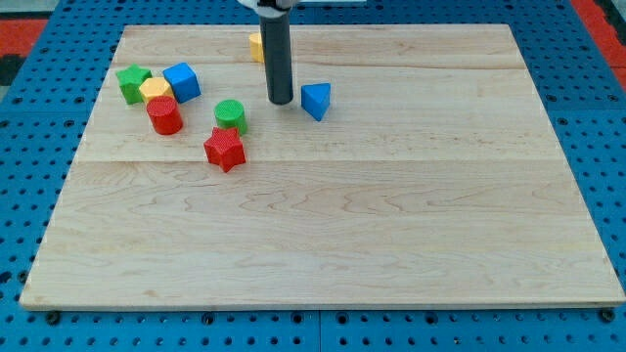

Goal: Slide the blue triangle towards bottom

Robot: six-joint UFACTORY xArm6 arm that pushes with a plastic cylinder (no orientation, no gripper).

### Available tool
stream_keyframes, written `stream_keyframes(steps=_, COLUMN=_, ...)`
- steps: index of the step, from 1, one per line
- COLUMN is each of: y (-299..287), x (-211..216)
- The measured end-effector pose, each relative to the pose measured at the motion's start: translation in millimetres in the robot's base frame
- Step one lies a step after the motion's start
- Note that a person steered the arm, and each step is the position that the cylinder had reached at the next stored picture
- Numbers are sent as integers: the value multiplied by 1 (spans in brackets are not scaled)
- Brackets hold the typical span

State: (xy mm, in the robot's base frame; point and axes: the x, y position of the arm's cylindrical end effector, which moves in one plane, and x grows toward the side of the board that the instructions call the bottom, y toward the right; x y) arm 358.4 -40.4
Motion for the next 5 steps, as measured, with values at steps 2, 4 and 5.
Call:
stream_keyframes(steps=2, y=123, x=-11)
stream_keyframes(steps=4, y=27, x=-50)
stream_keyframes(steps=5, y=108, x=-62)
